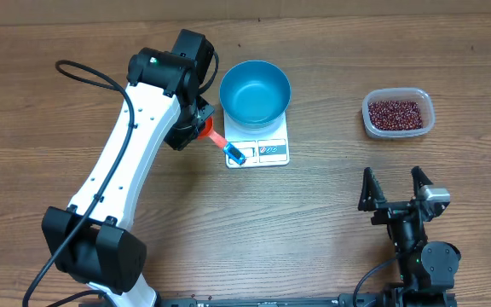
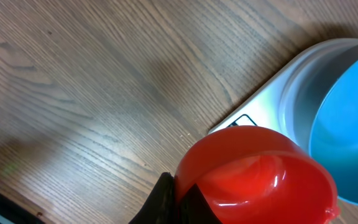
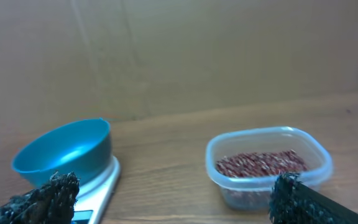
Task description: Scoop item into bowl and weigh 150g on scale
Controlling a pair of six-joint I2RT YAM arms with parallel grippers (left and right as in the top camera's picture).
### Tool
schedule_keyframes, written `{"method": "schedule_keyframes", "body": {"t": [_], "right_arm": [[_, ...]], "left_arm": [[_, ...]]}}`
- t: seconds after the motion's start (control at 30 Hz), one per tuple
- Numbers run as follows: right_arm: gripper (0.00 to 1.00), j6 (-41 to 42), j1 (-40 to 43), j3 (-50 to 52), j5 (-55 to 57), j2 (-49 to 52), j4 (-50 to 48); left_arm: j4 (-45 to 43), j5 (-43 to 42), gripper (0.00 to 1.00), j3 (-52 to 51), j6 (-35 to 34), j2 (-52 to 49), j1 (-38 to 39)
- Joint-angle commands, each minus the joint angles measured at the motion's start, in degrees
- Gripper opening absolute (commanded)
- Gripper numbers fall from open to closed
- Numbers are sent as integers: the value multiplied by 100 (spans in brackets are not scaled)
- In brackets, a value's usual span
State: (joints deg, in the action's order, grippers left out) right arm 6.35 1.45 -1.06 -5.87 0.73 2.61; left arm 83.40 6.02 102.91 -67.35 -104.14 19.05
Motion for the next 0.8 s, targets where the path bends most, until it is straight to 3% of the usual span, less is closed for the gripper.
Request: {"method": "schedule_keyframes", "body": {"t": [0.0, 0.23, 0.77], "right_arm": [[100, 81, -22, 52, -577, -57, -101], [100, 1963, -22, -146, -1222, -57, 223], [100, 2024, -22, -1528, -1318, 114, 1493]], "left_arm": [[37, 9, 4, 114, 114, 85, 22], [35, 11, 4, 114, 111, 85, 20], [20, 9, 4, 114, 114, 85, 22]]}}
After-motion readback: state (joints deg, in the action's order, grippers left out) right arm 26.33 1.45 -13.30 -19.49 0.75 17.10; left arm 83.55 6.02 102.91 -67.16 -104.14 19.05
